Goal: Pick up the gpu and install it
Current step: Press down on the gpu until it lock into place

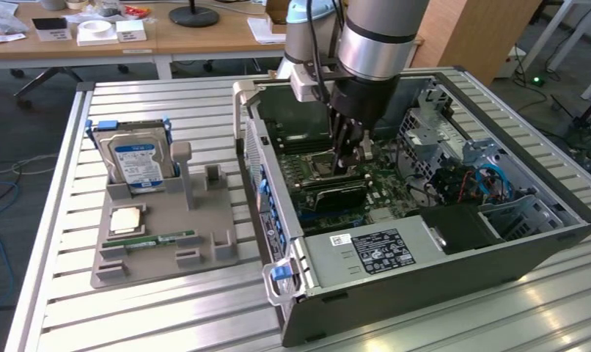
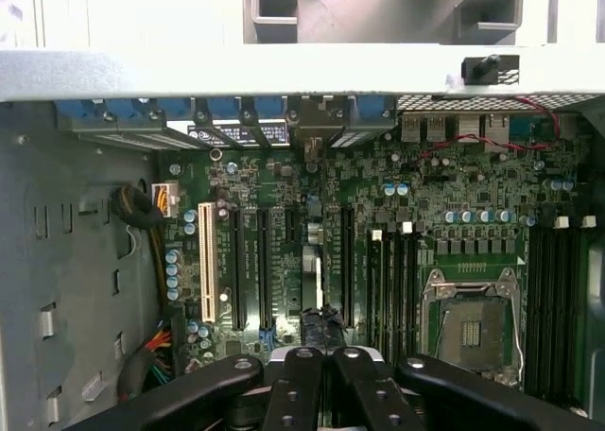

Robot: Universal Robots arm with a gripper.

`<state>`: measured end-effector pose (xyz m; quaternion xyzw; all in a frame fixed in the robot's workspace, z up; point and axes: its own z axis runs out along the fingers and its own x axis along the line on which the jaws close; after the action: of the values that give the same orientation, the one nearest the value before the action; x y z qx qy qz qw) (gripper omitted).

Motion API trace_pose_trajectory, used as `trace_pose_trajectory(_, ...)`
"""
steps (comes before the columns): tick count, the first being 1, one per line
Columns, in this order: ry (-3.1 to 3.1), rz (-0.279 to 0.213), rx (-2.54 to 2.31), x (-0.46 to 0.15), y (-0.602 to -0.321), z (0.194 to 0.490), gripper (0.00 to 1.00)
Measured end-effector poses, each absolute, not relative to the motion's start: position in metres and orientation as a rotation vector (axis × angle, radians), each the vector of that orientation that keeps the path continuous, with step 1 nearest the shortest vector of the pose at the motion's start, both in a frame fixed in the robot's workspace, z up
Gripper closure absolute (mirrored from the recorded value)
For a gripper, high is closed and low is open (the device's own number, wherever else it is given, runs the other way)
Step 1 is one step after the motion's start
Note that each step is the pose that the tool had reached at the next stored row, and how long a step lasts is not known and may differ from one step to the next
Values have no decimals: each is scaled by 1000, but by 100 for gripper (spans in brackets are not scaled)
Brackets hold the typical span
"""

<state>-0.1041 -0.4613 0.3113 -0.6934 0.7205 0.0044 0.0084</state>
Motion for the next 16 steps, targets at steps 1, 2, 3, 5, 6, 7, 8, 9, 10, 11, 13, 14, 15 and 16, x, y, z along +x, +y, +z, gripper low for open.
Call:
trace_pose_trajectory(1, 2251, 14, -2167, -104, -461, 311, 89)
trace_pose_trajectory(2, 2252, 14, -2167, -104, -461, 311, 89)
trace_pose_trajectory(3, 2252, 14, -2167, -104, -461, 311, 89)
trace_pose_trajectory(5, 2251, 14, -2166, -104, -461, 311, 89)
trace_pose_trajectory(6, 2251, 14, -2166, -104, -461, 311, 89)
trace_pose_trajectory(7, 2252, 14, -2166, -104, -460, 311, 89)
trace_pose_trajectory(8, 2252, 14, -2166, -104, -459, 311, 89)
trace_pose_trajectory(9, 2251, 14, -2167, -104, -458, 311, 89)
trace_pose_trajectory(10, 2251, 14, -2167, -104, -458, 311, 89)
trace_pose_trajectory(11, 2251, 14, -2167, -104, -458, 311, 89)
trace_pose_trajectory(13, 2251, 14, -2167, -104, -458, 308, 89)
trace_pose_trajectory(14, 2251, 14, -2166, -104, -458, 306, 89)
trace_pose_trajectory(15, 2251, 13, -2166, -104, -458, 305, 89)
trace_pose_trajectory(16, 2251, 13, -2166, -104, -458, 303, 89)
